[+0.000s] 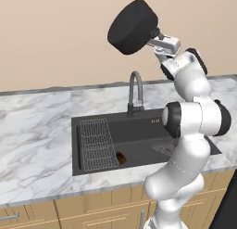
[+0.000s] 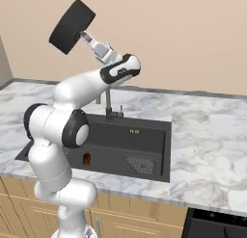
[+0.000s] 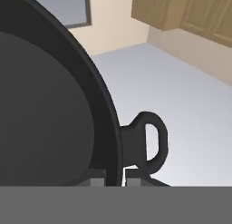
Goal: Dump the sweet potato from the pot into the sink. Then turn on the water and wash the sweet potato. Then turn off the water and put the sweet potato back in the pot.
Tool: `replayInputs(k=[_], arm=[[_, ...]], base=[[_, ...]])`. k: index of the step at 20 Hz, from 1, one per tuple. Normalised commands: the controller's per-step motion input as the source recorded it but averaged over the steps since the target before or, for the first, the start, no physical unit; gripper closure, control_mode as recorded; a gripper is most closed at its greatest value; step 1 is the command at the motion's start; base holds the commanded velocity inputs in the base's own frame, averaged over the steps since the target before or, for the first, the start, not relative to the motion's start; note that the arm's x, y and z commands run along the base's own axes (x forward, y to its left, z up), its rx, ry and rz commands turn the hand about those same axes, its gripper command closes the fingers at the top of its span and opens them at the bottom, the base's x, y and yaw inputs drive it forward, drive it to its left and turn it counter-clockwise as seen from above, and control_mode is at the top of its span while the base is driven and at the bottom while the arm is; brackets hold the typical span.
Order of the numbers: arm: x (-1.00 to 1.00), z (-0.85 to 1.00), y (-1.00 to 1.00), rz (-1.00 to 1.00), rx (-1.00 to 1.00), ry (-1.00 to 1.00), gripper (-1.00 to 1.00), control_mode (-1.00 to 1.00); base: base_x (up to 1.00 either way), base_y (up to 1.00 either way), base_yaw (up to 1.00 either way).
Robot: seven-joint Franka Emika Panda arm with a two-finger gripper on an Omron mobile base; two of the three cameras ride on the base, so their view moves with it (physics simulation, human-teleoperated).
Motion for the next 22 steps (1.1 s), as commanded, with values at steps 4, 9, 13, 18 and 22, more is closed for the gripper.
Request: replayInputs(k=[4,9,13,18,22], arm=[[-0.87,0.13,0.48,0.0,-0.36,-0.11,1.0,-1.0],[-0.96,0.02,0.62,0.01,-0.44,-0.16,1.0,-1.0],[-0.77,0.0,0.77,0.0,-0.48,-0.17,1.0,-1.0],[-0.43,-0.07,0.85,0.0,-0.47,-0.13,1.0,-1.0],[-0.13,-0.35,0.93,0.0,-0.46,-0.06,1.0,-1.0]], base=[[0.0,0.0,0.0],[0.0,0.0,0.0],[0.0,0.0,0.0],[0.0,0.0,0.0],[0.0,0.0,0.0]])
